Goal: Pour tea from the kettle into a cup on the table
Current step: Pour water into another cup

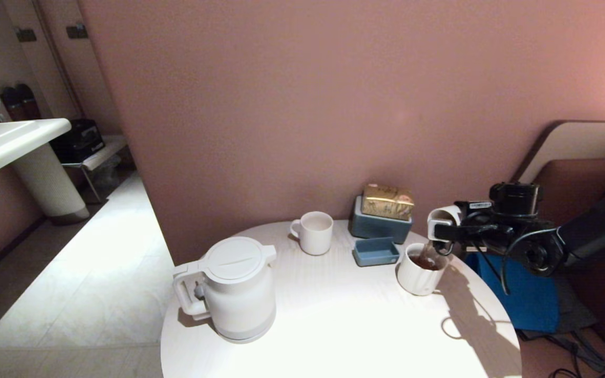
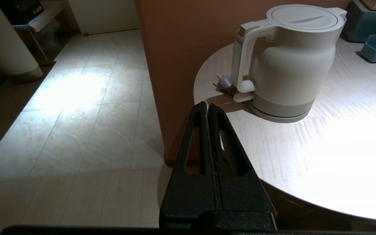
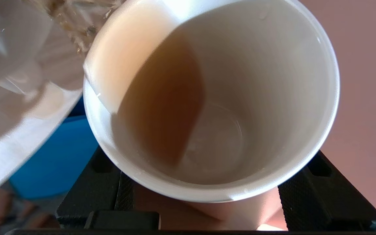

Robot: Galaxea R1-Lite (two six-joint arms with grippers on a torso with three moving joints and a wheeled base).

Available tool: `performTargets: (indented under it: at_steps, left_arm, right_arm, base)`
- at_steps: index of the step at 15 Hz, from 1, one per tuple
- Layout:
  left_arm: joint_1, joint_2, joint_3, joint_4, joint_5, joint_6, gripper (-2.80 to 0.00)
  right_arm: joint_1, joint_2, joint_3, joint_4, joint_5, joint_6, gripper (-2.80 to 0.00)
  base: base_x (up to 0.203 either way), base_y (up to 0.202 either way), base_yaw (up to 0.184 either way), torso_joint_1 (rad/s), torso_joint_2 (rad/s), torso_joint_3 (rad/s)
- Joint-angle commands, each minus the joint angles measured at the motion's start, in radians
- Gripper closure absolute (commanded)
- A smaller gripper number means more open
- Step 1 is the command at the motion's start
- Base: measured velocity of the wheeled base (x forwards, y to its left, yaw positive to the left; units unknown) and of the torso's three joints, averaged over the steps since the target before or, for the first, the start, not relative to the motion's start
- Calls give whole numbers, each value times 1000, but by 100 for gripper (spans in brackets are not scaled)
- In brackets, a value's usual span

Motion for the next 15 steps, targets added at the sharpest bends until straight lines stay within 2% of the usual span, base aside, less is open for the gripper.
performTargets:
  at_steps: [1, 7, 11, 15]
  left_arm:
    - [0, 2, 0, 0, 0, 0, 0]
    - [0, 1, -1, 0, 0, 0, 0]
    - [0, 0, 0, 0, 0, 0, 0]
    - [0, 0, -1, 0, 0, 0, 0]
  right_arm:
    - [1, -5, 1, -5, 1, -29, 0]
    - [16, -15, 5, -5, -1, -143, 0]
    - [32, -18, 6, -5, -1, -247, 0]
    - [42, -21, 7, -40, -31, -315, 0]
  base:
    - [0, 0, 0, 0, 0, 0]
    - [0, 0, 0, 0, 0, 0]
    - [0, 0, 0, 0, 0, 0]
    - [0, 0, 0, 0, 0, 0]
